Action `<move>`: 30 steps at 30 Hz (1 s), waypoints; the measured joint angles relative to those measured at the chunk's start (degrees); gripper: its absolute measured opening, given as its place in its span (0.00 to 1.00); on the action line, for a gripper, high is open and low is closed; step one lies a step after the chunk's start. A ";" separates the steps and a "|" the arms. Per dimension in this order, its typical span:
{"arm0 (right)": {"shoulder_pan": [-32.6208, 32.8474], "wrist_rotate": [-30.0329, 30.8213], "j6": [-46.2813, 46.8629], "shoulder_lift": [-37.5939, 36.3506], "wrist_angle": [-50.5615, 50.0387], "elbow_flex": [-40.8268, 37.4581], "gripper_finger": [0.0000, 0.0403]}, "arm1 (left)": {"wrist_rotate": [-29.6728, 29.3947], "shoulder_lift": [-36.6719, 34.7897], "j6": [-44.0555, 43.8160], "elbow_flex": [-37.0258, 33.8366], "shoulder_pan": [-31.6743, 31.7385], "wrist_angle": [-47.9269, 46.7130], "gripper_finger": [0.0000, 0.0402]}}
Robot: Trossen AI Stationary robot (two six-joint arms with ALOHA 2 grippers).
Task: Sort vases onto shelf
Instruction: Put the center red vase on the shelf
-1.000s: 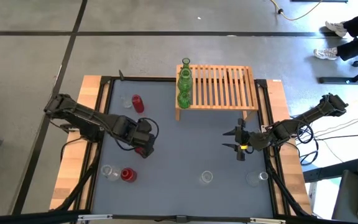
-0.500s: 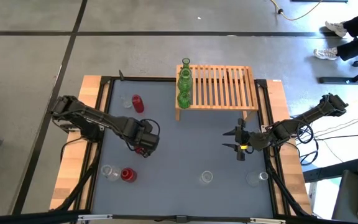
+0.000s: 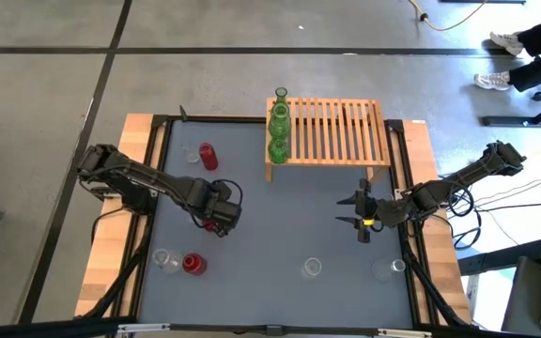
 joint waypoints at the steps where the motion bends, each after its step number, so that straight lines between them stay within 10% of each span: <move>1: -0.01 0.00 0.00 0.00 0.00 0.00 0.48 | -0.02 0.00 -0.02 0.00 0.00 0.00 0.90; 30: 0.01 1.03 -0.20 -0.02 0.04 0.02 0.48 | 4.37 -0.02 1.89 -5.63 0.17 4.41 0.69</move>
